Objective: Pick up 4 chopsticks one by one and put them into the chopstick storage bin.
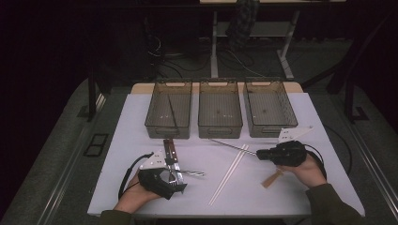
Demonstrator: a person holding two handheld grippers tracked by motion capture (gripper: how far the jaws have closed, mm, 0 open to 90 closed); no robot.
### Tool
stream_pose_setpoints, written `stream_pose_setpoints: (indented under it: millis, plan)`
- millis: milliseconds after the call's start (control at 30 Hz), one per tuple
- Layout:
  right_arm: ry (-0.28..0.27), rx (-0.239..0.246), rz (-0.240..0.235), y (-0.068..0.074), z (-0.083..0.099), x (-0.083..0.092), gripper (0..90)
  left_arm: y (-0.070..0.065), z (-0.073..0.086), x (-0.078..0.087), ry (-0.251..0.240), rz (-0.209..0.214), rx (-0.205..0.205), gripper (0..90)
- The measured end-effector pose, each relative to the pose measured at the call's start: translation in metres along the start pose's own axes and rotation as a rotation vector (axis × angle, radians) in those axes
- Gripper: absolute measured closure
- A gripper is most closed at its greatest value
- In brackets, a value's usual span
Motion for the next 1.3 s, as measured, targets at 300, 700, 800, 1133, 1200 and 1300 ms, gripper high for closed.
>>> stream_pose_setpoints:
  millis: [300,700,800,1133,1200,1300]
  plan:
    - [-0.032,0.003,-0.006,0.003,-0.010,0.004,84.4,0.006,0.001,0.001,-0.009,-0.016,0.026,0.0]
    - [-0.084,-0.013,-0.008,0.006,-0.029,0.002,84.4,0.007,0.002,0.002,-0.005,-0.018,0.023,0.0]
    - [-0.090,-0.012,-0.003,0.006,-0.034,0.002,84.3,0.007,0.002,0.002,-0.008,-0.021,0.024,0.0]
    - [-0.145,-0.023,0.012,0.002,-0.056,-0.001,84.3,0.007,0.002,0.000,-0.004,-0.020,0.022,0.0]
    - [-0.145,-0.025,0.018,0.001,-0.060,-0.005,84.3,0.007,0.002,0.001,-0.004,-0.022,0.020,0.0]
    - [-0.151,-0.028,0.026,-0.001,-0.068,-0.009,84.3,0.007,0.002,0.001,-0.003,-0.023,0.024,0.0]
Point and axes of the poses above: each handheld gripper's, and its own axes: x roughly backward along the jaws, z roughly out of its underside, y roughly to its left, the point moved 9 cm from there along -x, roughly forward along the jaws, and after that the axes turned 3 degrees about -z, right-handed, at the moved point
